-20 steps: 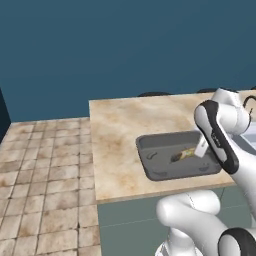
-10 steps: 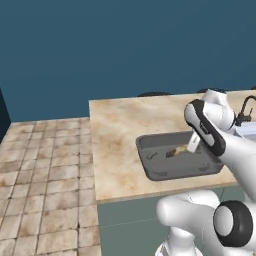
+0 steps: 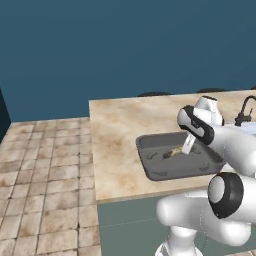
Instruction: Pick up both bananas from the fridge and place them inside the tupperware on the counter.
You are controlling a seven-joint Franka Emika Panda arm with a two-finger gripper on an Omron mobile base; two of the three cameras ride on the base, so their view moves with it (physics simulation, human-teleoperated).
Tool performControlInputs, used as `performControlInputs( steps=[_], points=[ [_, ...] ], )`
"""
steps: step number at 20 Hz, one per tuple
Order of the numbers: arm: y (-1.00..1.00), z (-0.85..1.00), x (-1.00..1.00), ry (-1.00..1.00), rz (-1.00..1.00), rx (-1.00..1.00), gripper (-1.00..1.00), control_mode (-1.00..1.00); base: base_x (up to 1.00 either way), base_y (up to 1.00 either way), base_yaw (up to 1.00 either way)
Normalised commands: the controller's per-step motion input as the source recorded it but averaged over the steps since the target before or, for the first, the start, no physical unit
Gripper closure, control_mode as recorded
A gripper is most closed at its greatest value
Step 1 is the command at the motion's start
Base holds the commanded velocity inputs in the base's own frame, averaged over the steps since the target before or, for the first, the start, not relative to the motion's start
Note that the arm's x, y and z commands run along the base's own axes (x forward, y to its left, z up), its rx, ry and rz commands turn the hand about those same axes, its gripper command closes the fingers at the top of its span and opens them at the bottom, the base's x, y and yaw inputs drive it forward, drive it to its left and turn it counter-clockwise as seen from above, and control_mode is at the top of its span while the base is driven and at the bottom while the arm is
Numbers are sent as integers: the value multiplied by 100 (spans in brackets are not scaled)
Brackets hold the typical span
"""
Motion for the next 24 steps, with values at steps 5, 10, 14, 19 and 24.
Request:
performControlInputs(
  steps=[5, 10, 14, 19, 24],
  points=[
    [-10, -29, 47, 4, 0, 0, 100, -100, 0, 0, 0],
    [-1, -36, 36, 2, 0, 0, 100, -100, 0, 0, 0],
    [0, -32, 27, 1, 0, 0, 100, -100, 0, 0, 0],
    [0, -33, 20, 0, 0, 0, 100, -100, 0, 0, 0],
    [0, -34, 18, 0, 0, 0, 100, -100, 0, 0, 0]
  ],
)
